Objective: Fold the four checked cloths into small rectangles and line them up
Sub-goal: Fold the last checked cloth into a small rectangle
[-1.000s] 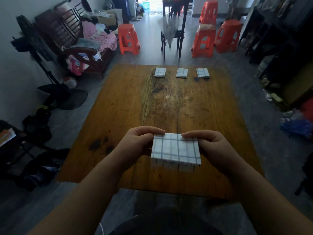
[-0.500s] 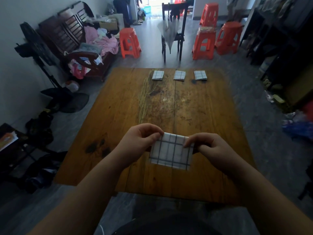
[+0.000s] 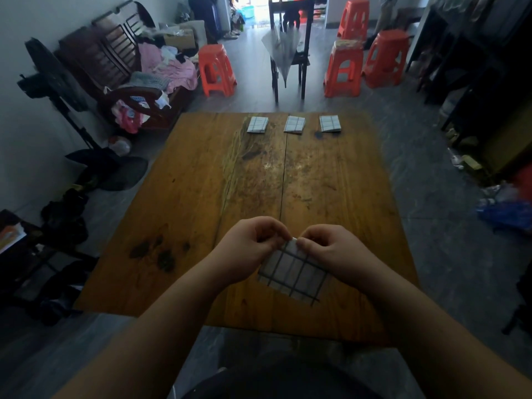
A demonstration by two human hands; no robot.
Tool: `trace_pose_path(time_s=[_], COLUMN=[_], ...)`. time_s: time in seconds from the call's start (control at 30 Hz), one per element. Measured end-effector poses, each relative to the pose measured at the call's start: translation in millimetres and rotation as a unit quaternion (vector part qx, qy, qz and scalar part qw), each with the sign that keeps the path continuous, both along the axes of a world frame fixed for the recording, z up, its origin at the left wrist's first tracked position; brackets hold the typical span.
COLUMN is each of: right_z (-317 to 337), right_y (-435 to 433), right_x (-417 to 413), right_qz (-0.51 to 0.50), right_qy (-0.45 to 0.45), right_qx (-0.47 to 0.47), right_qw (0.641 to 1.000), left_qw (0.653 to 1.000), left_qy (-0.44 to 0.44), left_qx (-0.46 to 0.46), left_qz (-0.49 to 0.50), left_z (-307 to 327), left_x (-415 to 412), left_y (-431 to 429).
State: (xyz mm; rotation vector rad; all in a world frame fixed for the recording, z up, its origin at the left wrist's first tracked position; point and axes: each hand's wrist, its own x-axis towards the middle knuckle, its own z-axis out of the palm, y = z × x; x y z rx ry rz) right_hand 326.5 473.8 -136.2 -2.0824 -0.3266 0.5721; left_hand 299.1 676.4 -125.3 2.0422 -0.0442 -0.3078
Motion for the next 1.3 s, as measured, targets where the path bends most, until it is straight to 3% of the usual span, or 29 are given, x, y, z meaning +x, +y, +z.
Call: trace_pose_path(time_s=[0.13, 0.4, 0.7, 0.87, 1.07, 1.3], right_z=[-3, -9, -26, -25, -17, -22], right_y=[-14, -29, -8, 41, 132, 241], right_x=[1, 5, 16, 13, -22, -81], right_qz=[-0.003, -0.005, 0.013, 0.018, 0.201, 0.264], right_qy=[0.007, 0.005, 0.052, 0.006, 0.015, -0.022], right_qx=[0.016, 0.028, 0.043, 0.056, 0.009, -0.029], right_qw=[1.0, 1.0, 0.998, 0.998, 0.98, 0.964], left_qw=[0.998, 0.994, 0.97, 0.963, 0.955, 0.932], left_qy=[0.047, 0.05, 0.085, 0.098, 0.071, 0.039], left_qx=[-0.026, -0.004, -0.013, -0.011, -0.042, -0.032], left_qz=[0.038, 0.093, 0.227, 0.251, 0.284, 0.358], left_z=[-3, -9, -8, -6, -15, -24], left_x=[1, 3, -21, -50, -96, -168], left_y=[-20, -39, 24, 61, 97, 180])
